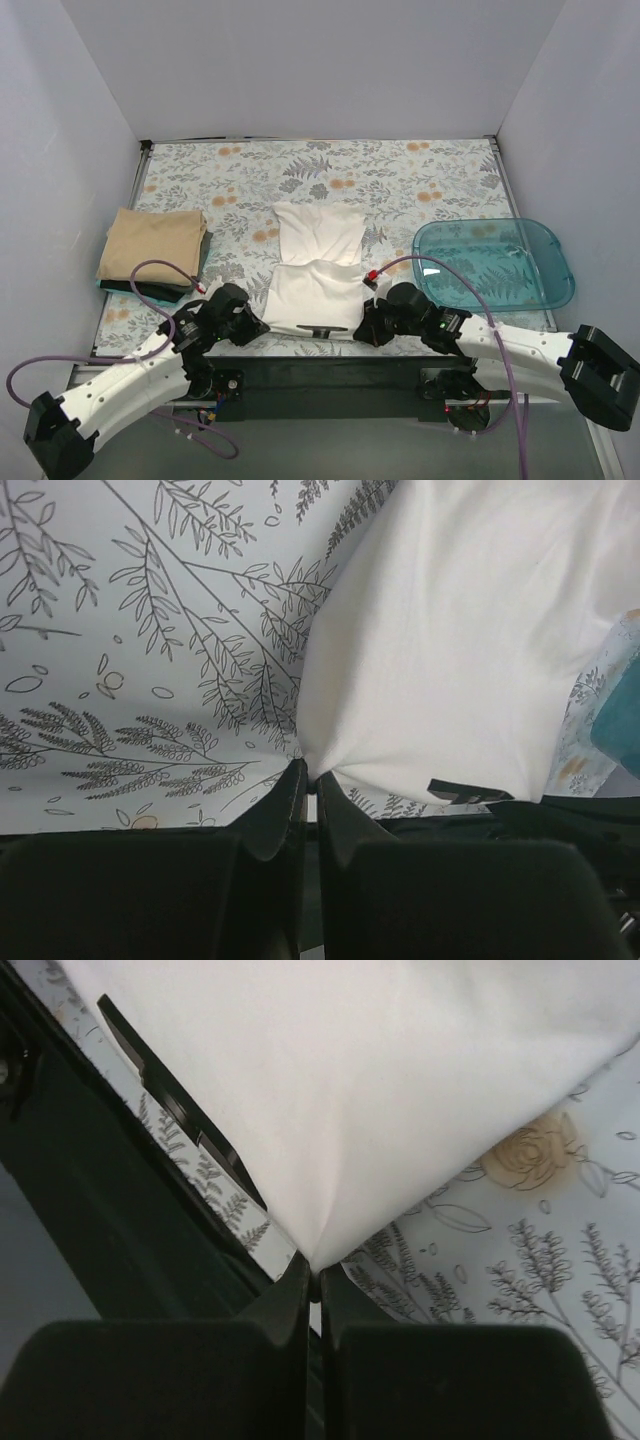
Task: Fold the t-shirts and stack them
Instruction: Fold the tshirt
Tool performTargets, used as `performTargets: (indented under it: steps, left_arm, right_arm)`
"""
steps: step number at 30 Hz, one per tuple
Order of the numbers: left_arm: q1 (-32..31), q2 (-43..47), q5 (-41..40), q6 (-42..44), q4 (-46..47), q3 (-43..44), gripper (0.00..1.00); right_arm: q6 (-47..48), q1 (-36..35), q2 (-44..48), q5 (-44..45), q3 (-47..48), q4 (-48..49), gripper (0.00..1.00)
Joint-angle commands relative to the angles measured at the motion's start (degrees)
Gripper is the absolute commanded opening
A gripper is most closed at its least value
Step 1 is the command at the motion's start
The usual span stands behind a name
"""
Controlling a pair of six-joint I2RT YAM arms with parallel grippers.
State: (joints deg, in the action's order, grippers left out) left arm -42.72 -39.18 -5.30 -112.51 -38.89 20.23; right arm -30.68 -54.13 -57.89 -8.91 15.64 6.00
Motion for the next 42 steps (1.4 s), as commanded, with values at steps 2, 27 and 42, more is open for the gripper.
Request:
performTargets:
  steps: [2,27,42]
  left_arm:
    - [-0.4,5.7,-2.5,-6.4,-10.0,-1.5,0.00]
    - [1.3,-22.9,-25.5,6.0,-4.3,36.9,0.00]
    - [15.5,-45.6,-12.5,22.9,8.3,56.7,0.00]
  right_arm:
    - [-7.6,-5.4,3.7,7.1,-0.9,-2.4,0.01]
    - [9.1,8.5,-3.9,10.8,30.8,-17.2,0.01]
    - [16.0,25.0,-19.4,-5.7,46.1,-17.2,0.01]
